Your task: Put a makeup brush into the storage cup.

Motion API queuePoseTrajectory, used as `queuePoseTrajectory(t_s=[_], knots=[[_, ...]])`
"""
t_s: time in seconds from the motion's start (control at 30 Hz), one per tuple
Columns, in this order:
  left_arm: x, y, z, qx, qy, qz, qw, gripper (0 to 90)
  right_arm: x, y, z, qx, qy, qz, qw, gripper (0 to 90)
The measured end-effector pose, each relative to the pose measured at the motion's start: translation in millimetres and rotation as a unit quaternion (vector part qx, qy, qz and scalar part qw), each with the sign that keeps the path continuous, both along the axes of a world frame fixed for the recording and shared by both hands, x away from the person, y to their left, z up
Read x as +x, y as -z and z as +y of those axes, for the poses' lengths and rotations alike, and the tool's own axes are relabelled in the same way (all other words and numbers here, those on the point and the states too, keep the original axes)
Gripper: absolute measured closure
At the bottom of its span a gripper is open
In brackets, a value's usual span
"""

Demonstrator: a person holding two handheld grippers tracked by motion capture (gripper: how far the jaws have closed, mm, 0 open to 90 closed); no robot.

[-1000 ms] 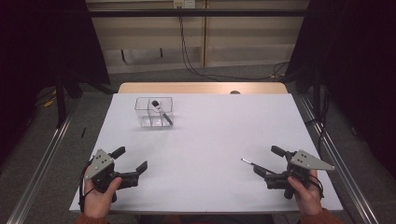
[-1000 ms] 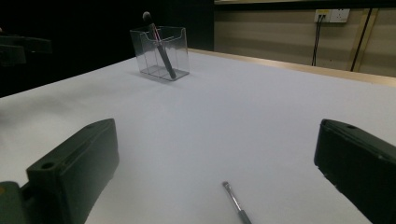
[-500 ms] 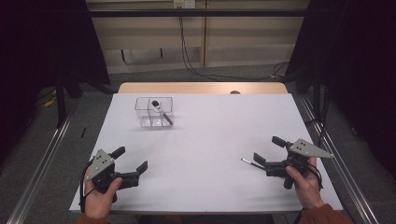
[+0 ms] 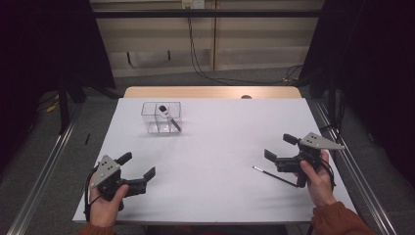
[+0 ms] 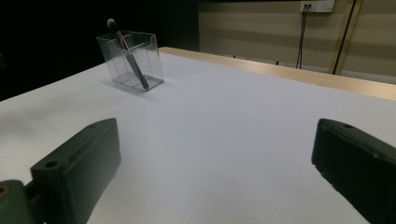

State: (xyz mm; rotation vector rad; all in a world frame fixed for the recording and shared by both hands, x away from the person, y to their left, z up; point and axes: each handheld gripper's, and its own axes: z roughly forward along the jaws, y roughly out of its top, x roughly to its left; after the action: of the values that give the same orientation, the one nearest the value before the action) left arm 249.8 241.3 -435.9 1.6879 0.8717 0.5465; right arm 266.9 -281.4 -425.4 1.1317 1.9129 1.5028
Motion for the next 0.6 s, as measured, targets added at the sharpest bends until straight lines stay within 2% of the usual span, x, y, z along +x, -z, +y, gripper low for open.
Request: queuePoseTrajectory(t_s=[0.1, 0.17, 0.3, 0.37, 0.43, 0.6], knots=[[2.2, 0.7, -0.6, -0.001, 0.001, 0.001, 1.0000, 2.5, 5.0, -1.5, -0.6, -0.005, -0.002, 0.004, 1.0000, 0.7], [2.6, 0.9, -0.9, 0.000, 0.002, 0.001, 1.0000, 2.6, 8.6, -2.3, -0.4, -0.017, -0.004, 0.010, 0.9998, 0.7], [2.3, 1.1, -1.1, 0.003, 0.001, 0.001, 1.0000, 2.6, 16.4, -2.8, -0.1, -0.036, -0.018, 0.032, 0.9987, 0.7], [2.2, 1.2, -1.0, 0.002, 0.002, -0.001, 1.0000, 2.6, 19.3, -3.2, 0.8, -0.045, -0.029, 0.048, 0.9974, 0.7], [2.3, 1.3, -0.9, 0.003, 0.003, -0.001, 1.0000, 2.6, 20.8, -2.6, 2.9, -0.057, -0.034, 0.053, 0.9964, 1.2], [1.3, 1.2, -0.8, 0.000, 0.003, 0.001, 1.0000, 2.6, 23.5, 0.5, 6.3, -0.091, -0.049, 0.083, 0.9912, 4.2]])
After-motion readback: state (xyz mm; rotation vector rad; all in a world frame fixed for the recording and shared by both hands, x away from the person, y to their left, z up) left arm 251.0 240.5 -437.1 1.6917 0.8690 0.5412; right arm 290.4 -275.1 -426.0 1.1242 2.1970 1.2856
